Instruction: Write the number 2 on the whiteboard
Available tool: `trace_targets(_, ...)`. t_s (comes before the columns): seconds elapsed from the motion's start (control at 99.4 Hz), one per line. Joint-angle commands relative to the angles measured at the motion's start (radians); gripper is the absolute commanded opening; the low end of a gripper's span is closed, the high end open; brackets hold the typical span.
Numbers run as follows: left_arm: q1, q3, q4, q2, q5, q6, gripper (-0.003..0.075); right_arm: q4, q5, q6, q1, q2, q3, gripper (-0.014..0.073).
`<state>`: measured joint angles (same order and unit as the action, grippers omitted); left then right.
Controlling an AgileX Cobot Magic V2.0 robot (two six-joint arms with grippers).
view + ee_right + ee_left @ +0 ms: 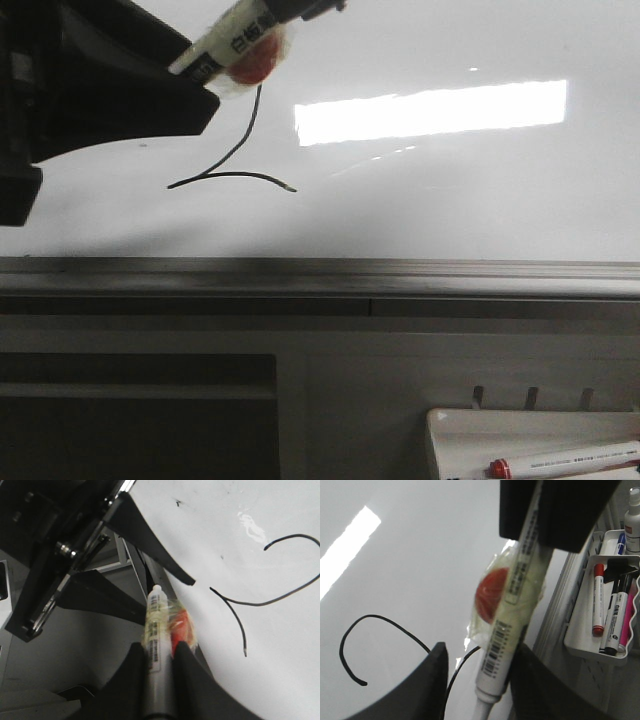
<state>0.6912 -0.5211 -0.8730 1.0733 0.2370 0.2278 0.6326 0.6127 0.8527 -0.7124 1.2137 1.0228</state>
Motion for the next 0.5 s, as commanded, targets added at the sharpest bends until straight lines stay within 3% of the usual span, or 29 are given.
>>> trace_targets(0.0, 0.007, -0.036, 0.017, -0.012, 0.063, 0.002, 0.012, 0.021, -0.055, 0.009, 0.0, -0.019, 0.036, -0.005)
trace_targets(0.091, 0.007, -0.036, 0.017, -0.012, 0.063, 0.002, -0.0022, 0.021, -0.055, 0.009, 0.0, -0.019, 0.036, -0.005)
trace_targets(0.413, 0.007, -0.036, 0.017, -0.012, 0.063, 0.002, -0.002, 0.023, -0.084, 0.009, 0.0, -0.019, 0.036, -0.0045)
trace_targets(0.493, 0.007, -0.036, 0.017, -0.012, 0.063, 0.002, -0.002, 0.023, -0.105, 0.009, 0.0, -0.019, 0.036, 0.004)
